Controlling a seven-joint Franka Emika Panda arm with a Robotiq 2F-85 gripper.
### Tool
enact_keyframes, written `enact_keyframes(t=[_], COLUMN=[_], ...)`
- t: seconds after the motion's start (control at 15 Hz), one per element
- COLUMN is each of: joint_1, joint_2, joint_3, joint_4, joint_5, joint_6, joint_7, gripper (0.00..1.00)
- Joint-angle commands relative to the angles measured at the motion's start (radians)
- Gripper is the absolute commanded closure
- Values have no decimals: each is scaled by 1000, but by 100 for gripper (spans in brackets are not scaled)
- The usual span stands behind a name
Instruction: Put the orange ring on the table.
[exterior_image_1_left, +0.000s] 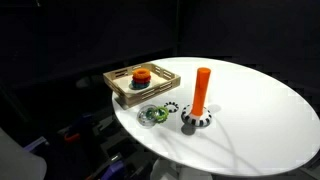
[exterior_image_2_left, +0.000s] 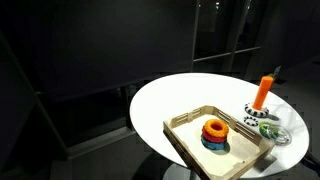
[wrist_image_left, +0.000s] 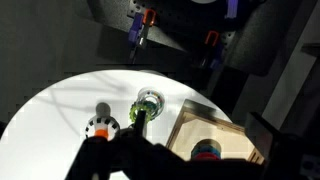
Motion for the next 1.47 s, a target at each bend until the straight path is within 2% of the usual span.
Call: enact_keyframes(t=[0.0, 0.4, 1.0, 1.4], joint_1=[13, 12, 15, 56], joint_2=[1, 21, 185, 323], joint_3=[-8, -7, 5, 3], joint_4=[2, 13, 124, 190], joint_5=[-6, -5, 9, 109], joint_6=[-2, 4, 122, 206], joint_7=[8, 13, 32, 14], gripper=[0, 0, 0, 0])
